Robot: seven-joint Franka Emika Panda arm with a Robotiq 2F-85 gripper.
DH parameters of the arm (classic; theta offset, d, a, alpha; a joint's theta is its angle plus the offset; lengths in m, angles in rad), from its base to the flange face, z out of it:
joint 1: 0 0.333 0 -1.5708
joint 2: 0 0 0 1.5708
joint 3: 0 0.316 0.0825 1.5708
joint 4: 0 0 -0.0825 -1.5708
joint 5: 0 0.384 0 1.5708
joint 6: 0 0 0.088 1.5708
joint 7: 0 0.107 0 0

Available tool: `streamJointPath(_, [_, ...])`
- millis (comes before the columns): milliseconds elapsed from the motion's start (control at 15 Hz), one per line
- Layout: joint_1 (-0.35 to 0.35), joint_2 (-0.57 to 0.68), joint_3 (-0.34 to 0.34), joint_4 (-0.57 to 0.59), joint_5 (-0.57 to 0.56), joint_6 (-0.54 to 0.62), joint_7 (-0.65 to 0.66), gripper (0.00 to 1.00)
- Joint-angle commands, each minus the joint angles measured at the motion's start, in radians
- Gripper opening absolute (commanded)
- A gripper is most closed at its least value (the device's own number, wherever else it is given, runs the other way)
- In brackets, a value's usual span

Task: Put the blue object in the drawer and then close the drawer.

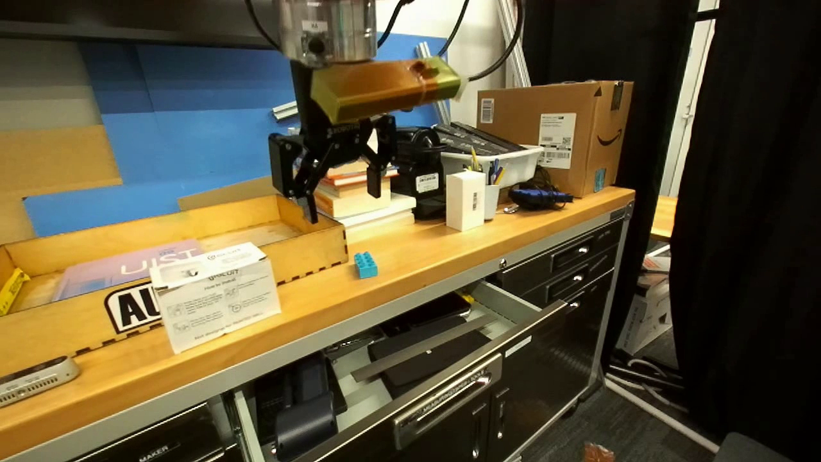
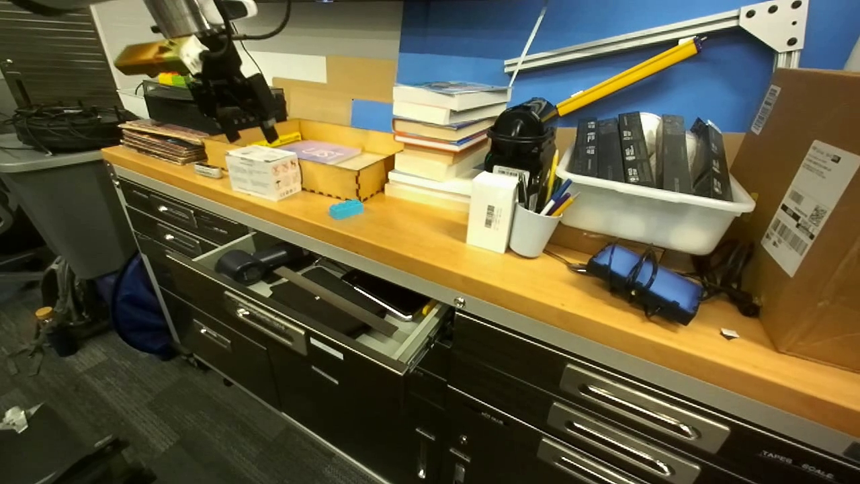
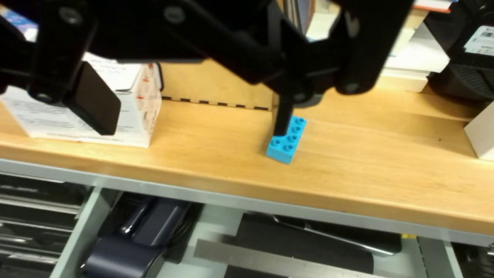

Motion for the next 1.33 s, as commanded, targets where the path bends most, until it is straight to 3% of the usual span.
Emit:
streamJointPath(0, [-0.001,0.142,-0.037,0.094,-0.138,0.077,0.123,1.00])
streamJointPath(333, [0.033,0.279,-0.127,0.138,-0.242,0.142,0.260,1.00])
streamJointPath(933, [0.092,0.418,-0.224,0.176,-0.211,0.228,0.332,1.00])
streamJointPath(1000, [0.100,0.426,-0.232,0.180,-0.214,0.234,0.337,0.75])
streamJointPath(1067, [0.106,0.431,-0.238,0.184,-0.213,0.236,0.339,0.74])
streamJointPath(1267, [0.124,0.442,-0.259,0.191,-0.222,0.241,0.358,0.51])
